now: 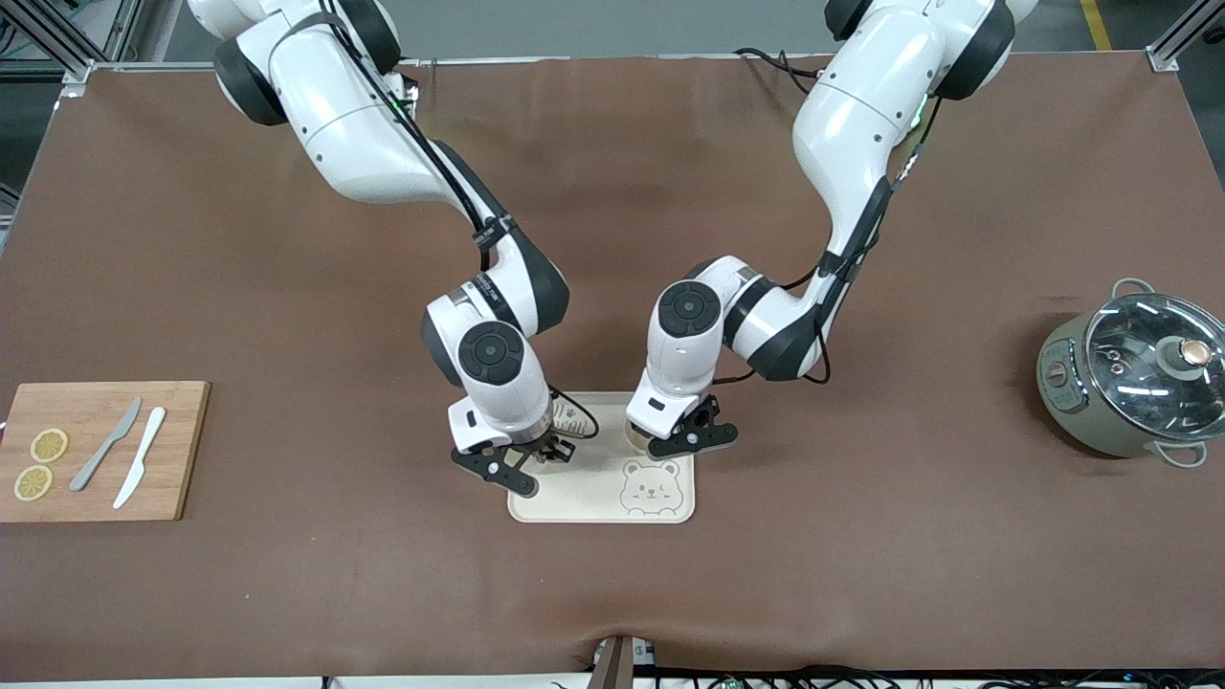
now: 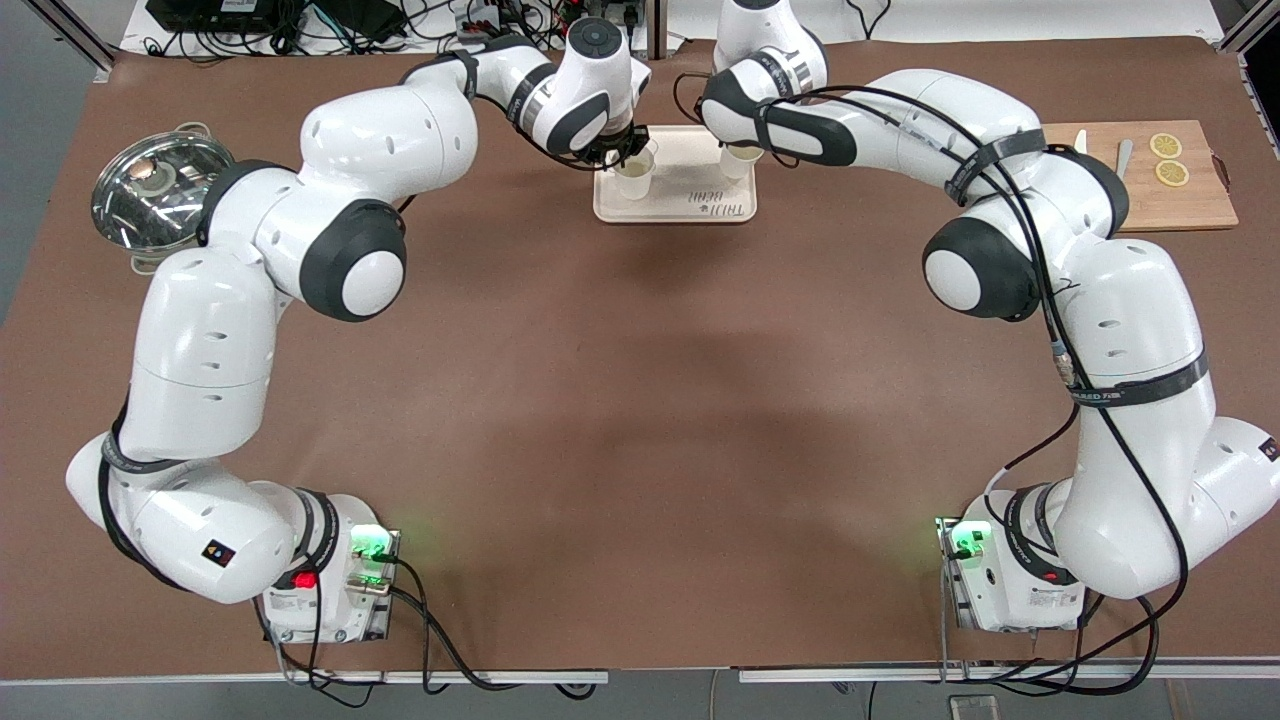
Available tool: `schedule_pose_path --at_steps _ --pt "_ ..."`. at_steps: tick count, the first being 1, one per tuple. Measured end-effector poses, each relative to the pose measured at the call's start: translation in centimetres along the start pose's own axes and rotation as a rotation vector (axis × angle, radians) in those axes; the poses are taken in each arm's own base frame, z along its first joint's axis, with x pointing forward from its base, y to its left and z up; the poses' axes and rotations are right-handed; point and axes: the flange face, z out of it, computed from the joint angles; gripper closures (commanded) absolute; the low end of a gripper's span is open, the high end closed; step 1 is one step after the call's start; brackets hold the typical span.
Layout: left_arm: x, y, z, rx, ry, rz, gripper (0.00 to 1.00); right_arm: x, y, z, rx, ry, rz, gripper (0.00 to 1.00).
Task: Place white IKEA cup upright on tray with both arms
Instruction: 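Carry the cups with both grippers over the bear tray, then lower the cups onto the tray and open both grippers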
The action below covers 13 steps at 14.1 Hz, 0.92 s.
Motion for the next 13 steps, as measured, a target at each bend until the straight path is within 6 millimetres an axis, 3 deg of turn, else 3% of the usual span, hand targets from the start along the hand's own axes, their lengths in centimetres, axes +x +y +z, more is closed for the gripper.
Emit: schedule_pose_path --at_steps 2,5,7,9,11,13 --pt "0.3 -0.8 -0.8 0.066 -0.037 -0.005 0.00 -0.3 -0.2 0.5 0.005 0.002 0.012 1.00" --pt "2.4 -2.8 -4.1 0.105 -0.124 0.037 0.00 -0.4 -0.4 1.1 0.014 0.006 0.020 0.54" --pt "5.5 -6.1 -8.2 0.090 -0.184 0.105 0.00 -0.5 -0.5 1.0 0.020 0.009 0.021 0.30" --pt "8.6 -10.4 -12.2 0.076 -0.223 0.170 0.00 -0.4 -0.6 0.9 0.022 0.012 0.022 0.18" --pt "10.8 -14.5 -13.8 0.081 -0.252 0.229 0.00 0.0 -0.5 0.6 0.024 0.020 0.027 0.08" --pt "12.4 -18.4 -13.4 0.081 -0.275 0.283 0.00 0.9 -0.3 0.1 0.031 0.031 0.037 0.02"
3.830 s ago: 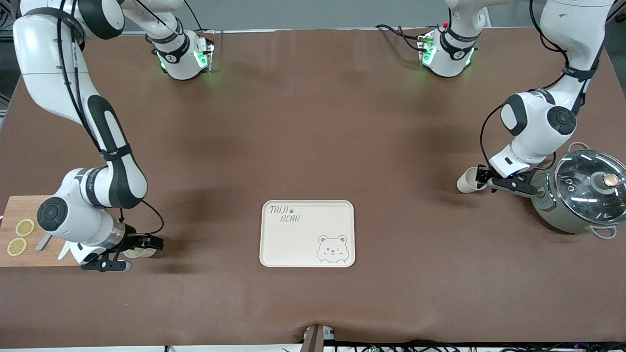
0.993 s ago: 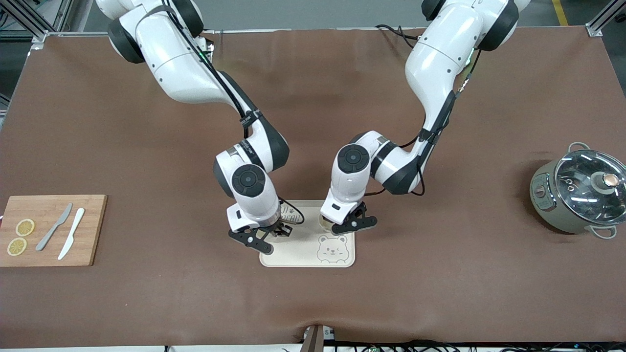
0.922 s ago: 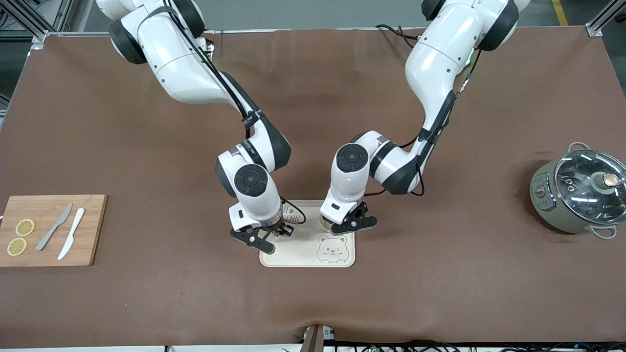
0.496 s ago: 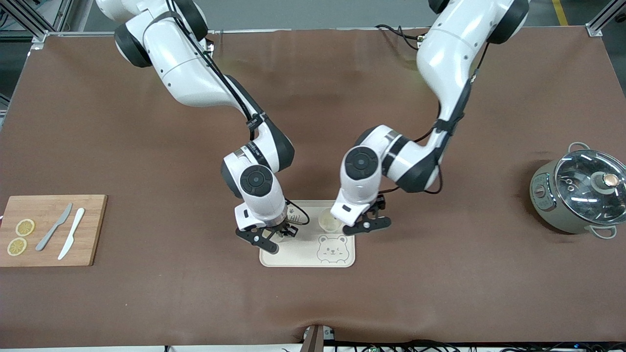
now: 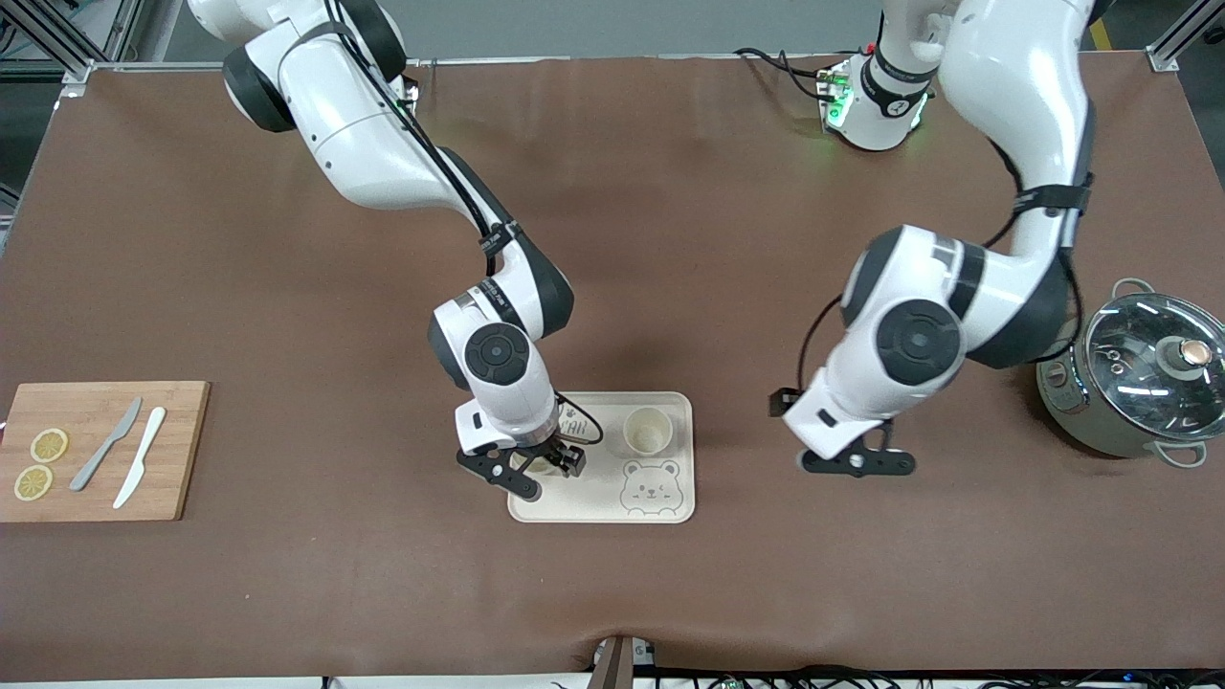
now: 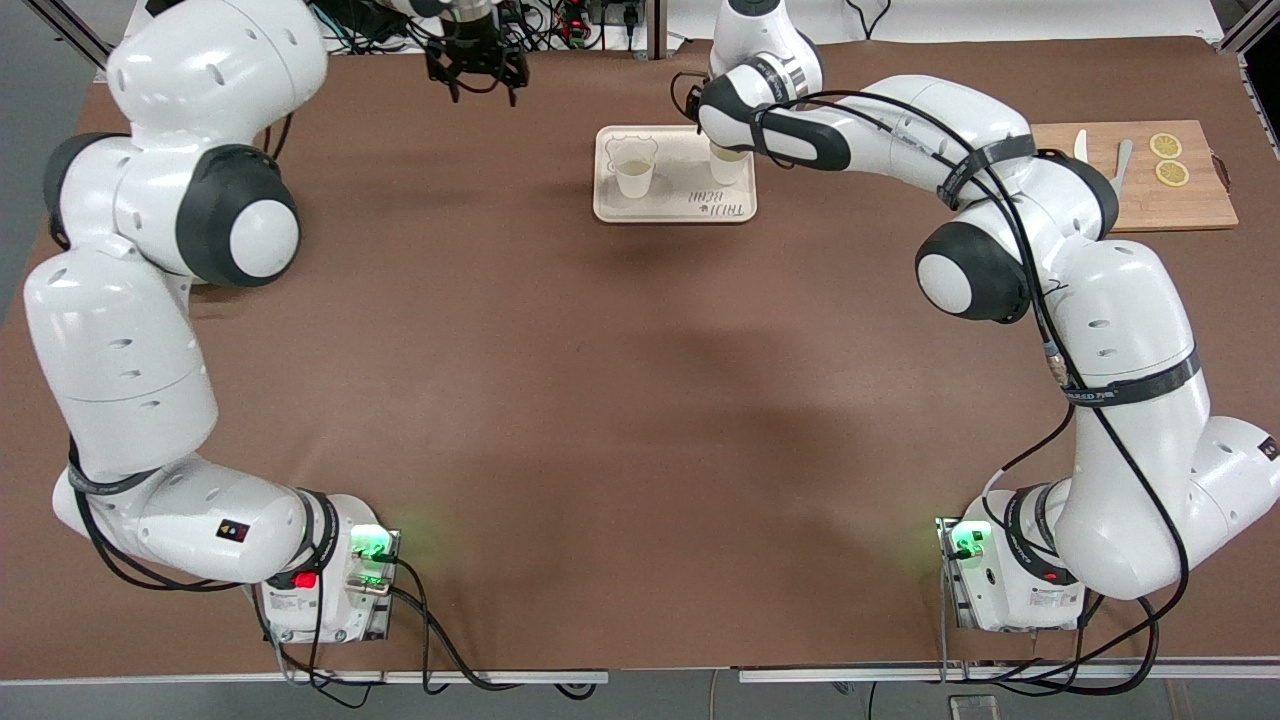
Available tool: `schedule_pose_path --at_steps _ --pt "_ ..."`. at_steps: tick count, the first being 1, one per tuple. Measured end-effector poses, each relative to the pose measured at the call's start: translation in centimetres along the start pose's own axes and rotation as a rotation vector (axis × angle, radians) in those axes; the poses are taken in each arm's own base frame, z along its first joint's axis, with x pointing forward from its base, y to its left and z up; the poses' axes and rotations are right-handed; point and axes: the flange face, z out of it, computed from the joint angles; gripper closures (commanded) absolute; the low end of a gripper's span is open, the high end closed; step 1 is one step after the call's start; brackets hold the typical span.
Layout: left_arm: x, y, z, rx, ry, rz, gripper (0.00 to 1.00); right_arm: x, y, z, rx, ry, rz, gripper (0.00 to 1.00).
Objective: Place white IKEA cup upright on tray with both arms
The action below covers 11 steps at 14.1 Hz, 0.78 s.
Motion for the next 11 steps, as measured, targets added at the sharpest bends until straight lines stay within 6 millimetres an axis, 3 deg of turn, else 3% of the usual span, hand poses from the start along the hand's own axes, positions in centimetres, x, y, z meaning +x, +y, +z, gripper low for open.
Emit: schedule_pose_path --at_steps 3,6,8,11 --pt "0.5 -7.7 1.9 -0.013 0.038 0.067 0.00 2.7 1.0 -1.6 0.008 0.006 0.040 0.00" --pt "-1.8 -14.4 5.8 -0.024 0.150 0.106 0.00 6.2 2.9 -3.9 0.046 -0.044 0.115 0.00" --pt "-4.2 -16.8 8.6 -0.036 0.166 0.119 0.00 9.1 5.1 -5.4 0.061 -0.089 0.123 0.00" --pt "-7.2 -19.1 10.8 -0.062 0.166 0.121 0.00 13.6 9.4 -7.3 0.045 -0.120 0.029 0.00"
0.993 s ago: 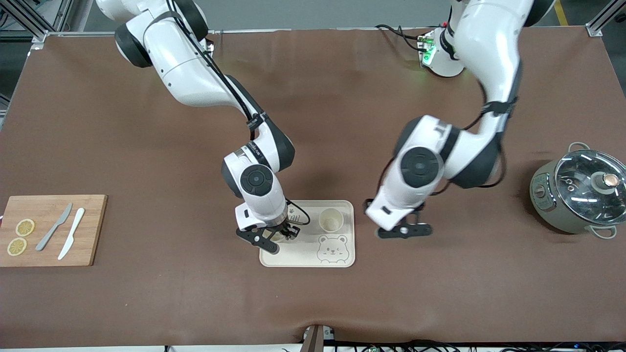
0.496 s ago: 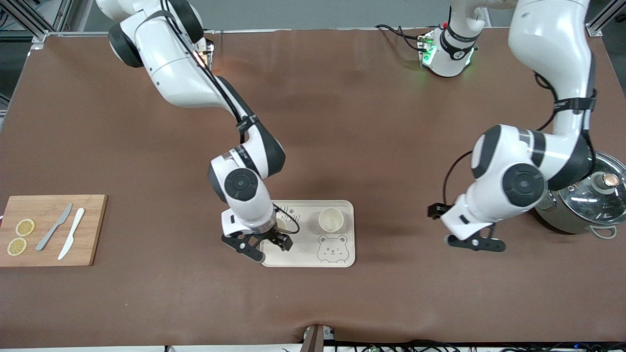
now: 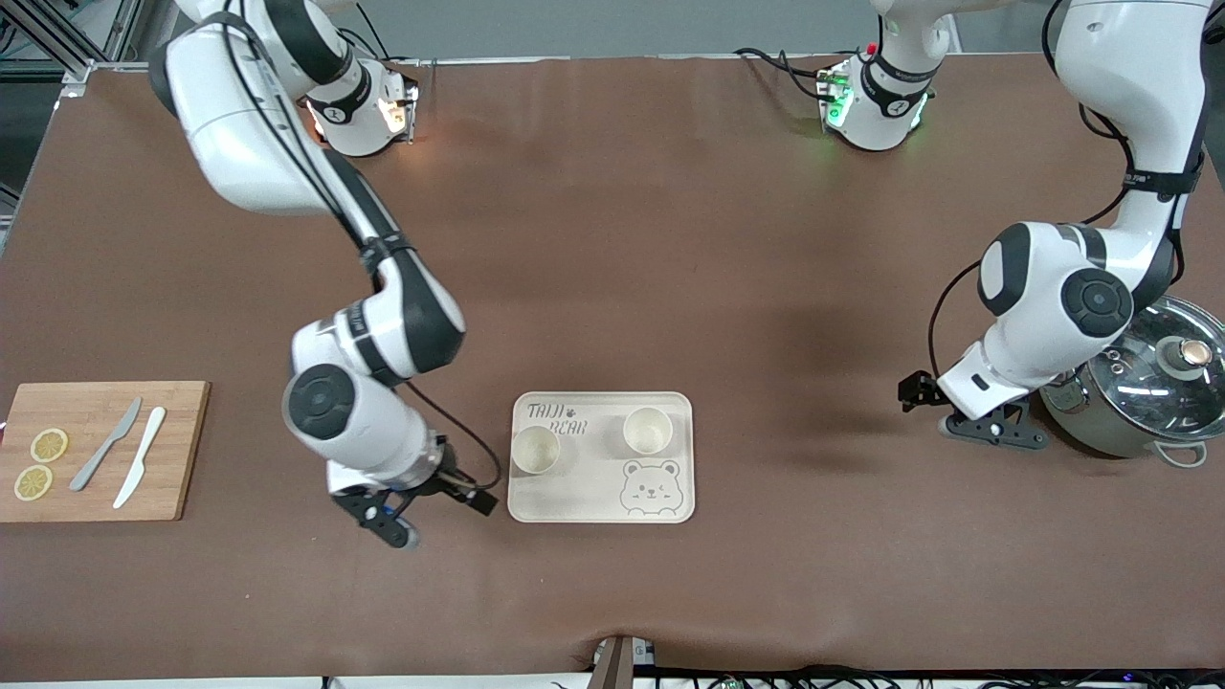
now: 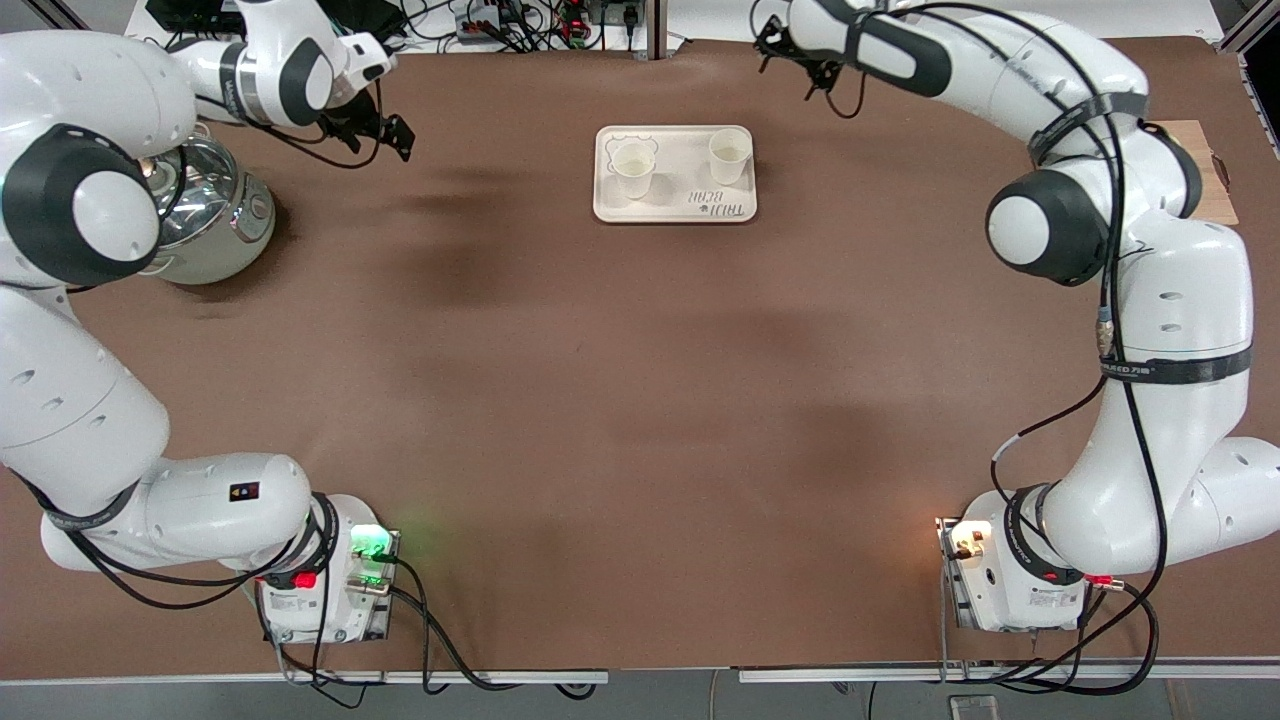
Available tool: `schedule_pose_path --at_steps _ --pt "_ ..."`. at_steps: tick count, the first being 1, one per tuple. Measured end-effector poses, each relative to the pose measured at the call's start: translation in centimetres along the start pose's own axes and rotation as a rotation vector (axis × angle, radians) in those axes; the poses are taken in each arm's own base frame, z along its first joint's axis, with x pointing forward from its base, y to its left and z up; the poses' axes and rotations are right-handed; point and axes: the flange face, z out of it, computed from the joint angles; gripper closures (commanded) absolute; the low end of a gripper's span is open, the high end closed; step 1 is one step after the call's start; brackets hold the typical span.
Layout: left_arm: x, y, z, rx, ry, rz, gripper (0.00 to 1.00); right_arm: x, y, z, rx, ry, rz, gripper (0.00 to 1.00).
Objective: Place white IKEA cup upright on tray with both arms
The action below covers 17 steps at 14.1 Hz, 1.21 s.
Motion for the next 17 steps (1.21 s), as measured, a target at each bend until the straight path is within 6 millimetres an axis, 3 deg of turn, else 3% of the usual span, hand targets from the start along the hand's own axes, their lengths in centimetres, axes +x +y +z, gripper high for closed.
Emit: schedule_pose_path --at_steps 4,6,9,12,15,17 --pt "-4.7 -2.6 0.2 0.003 0.008 -0.004 0.00 4.8 5.5 -3.0 -0.039 -0.019 -0.170 0.00" --pt "-6.2 -2.5 -1.8 0.008 0.013 -0.026 0.00 7.4 8.3 -5.8 -0.033 0.008 -0.228 0.00" --pt "-7.9 1.0 -8.7 -0.036 -0.082 -0.052 0.00 9.8 12.5 -10.4 -0.068 0.013 -0.227 0.00" --pt "-9.6 2.6 -17.3 -0.034 -0.152 -0.054 0.00 10.6 15.5 -14.0 -0.116 0.001 -0.274 0.00" --pt "-9.0 4.9 -25.4 -0.056 -0.200 -0.048 0.00 11.3 19.1 -17.7 -0.146 -0.035 -0.377 0.00" --pt "-7.8 5.9 -29.7 -0.073 -0.176 -0.034 0.00 12.1 21.6 -20.5 -0.147 -0.022 -0.385 0.00"
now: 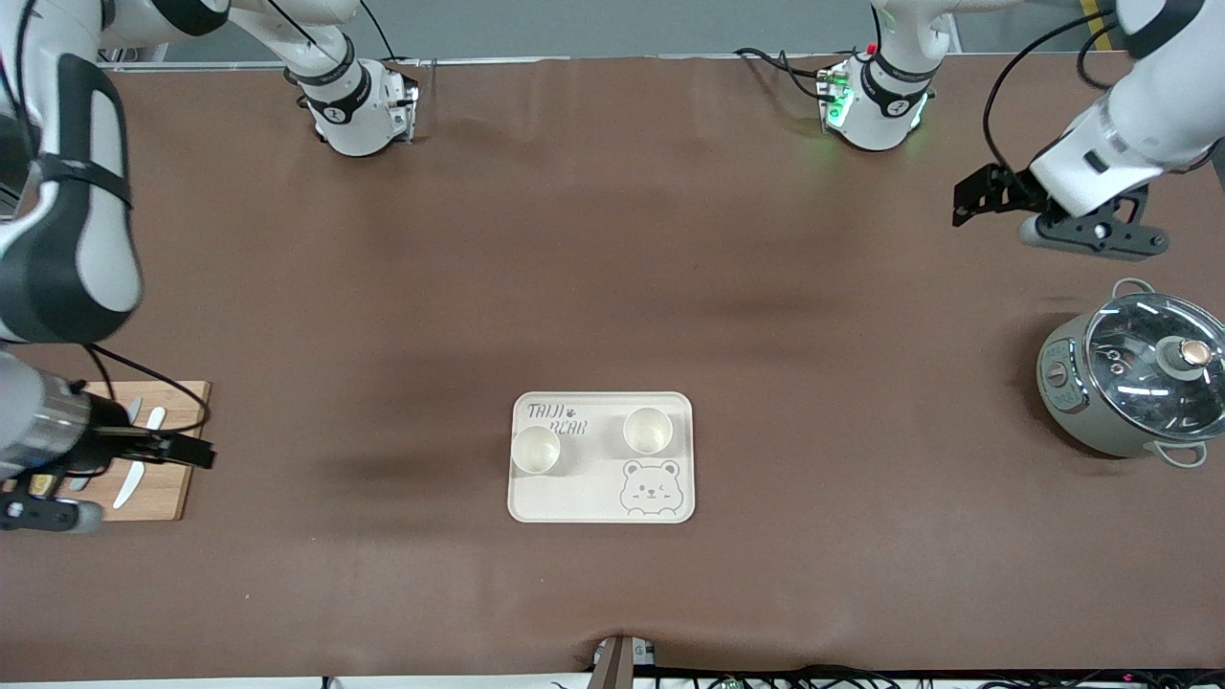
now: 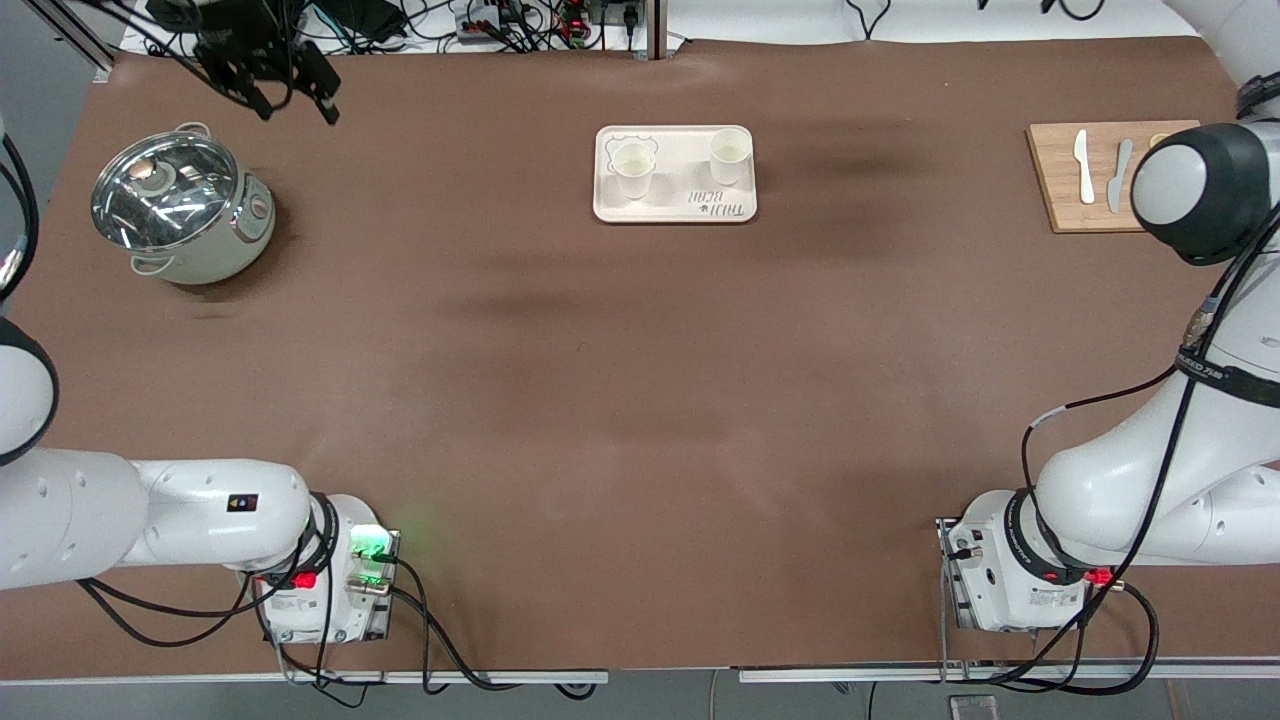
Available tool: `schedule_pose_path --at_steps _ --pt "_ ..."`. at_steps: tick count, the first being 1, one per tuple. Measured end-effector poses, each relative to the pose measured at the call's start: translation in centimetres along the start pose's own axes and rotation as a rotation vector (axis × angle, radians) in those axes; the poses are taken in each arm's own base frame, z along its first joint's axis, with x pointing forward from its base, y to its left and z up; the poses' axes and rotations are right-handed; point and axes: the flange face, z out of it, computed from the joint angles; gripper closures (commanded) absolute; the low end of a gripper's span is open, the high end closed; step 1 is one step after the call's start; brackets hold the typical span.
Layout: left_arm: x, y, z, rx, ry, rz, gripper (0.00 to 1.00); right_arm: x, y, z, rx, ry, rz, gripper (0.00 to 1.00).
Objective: Place white IKEA cup upright on tray with both arms
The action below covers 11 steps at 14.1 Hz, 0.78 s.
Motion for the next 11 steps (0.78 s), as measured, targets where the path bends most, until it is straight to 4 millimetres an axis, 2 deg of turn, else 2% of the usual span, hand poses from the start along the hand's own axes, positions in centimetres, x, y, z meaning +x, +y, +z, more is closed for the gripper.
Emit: schedule_pose_path --at_steps 3,5,8,11 --pt "1.9 0.6 -4.8 -0.003 0.048 0.015 0.00 -1.3 2.2 -4.1 -0.006 0.016 0.021 0.00" --pt "3.5 0.8 -6.6 0.025 0.050 0.029 0.00 -2.4 2.5 -6.6 -0.011 0.028 0.026 0.00" --pt "4.9 2.5 -6.9 0.062 0.042 0.087 0.00 -4.4 2.7 -9.2 -0.025 0.039 0.027 0.00" --pt "5.1 3.0 -6.8 0.064 0.039 0.097 0.00 -7.4 3.1 -10.8 -0.023 0.048 0.037 0.00"
